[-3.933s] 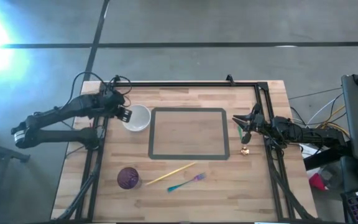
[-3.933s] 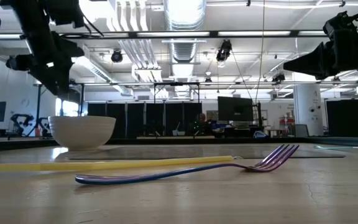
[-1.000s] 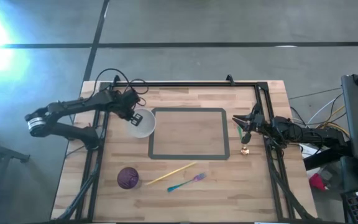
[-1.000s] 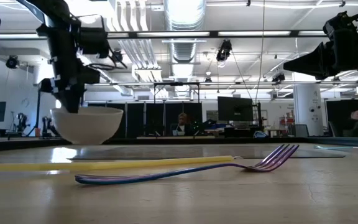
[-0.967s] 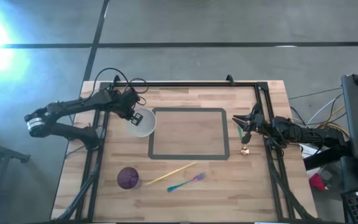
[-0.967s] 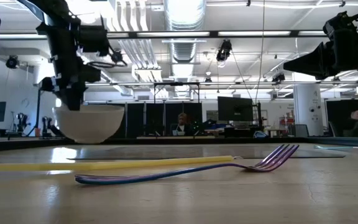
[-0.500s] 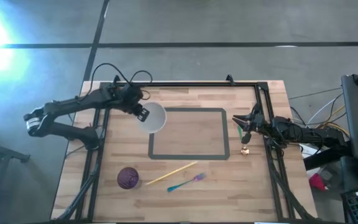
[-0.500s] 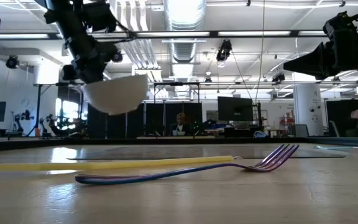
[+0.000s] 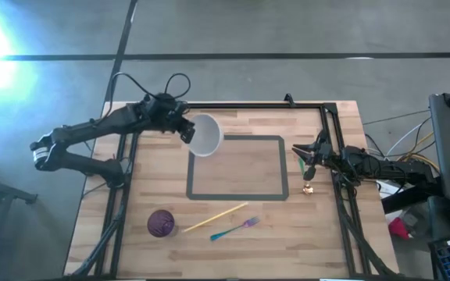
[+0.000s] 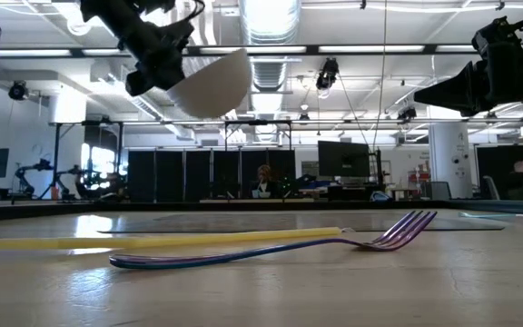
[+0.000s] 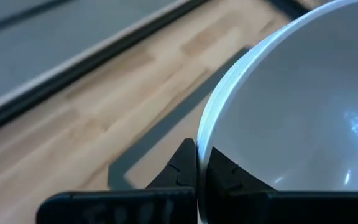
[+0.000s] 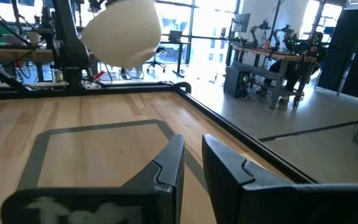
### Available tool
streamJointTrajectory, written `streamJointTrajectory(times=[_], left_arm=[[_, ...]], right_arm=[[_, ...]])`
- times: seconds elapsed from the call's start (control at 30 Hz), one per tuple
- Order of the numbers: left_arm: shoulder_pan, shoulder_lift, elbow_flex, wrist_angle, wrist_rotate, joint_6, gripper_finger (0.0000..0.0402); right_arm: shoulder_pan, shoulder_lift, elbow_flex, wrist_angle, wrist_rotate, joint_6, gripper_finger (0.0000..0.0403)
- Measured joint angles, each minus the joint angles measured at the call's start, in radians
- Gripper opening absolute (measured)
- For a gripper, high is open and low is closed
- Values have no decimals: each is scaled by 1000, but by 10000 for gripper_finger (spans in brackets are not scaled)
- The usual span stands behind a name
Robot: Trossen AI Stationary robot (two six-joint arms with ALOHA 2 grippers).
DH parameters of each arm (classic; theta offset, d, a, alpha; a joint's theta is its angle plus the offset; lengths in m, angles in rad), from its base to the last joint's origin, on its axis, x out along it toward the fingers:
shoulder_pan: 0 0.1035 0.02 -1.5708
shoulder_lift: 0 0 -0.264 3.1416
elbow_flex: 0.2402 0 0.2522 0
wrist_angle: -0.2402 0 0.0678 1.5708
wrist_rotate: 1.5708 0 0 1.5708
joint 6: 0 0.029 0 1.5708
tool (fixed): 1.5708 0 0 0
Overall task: Pick & Place Utensil
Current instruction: Put the white bowl in the center of the brown placemat
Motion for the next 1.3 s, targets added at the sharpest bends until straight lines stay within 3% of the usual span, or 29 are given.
streamJointTrajectory(times=[0.4, 0.87, 1.3], left_arm=[[-45, 133, 160, 25, 3, 4, 1], [-62, 431, 468, -273, 40, -14, 2], [-77, 605, 504, -335, 199, -29, 3]], right_arm=[[0, 0, 0, 0, 0, 0, 52], [0, 0, 0, 0, 0, 0, 52], [0, 0, 0, 0, 0, 0, 52]])
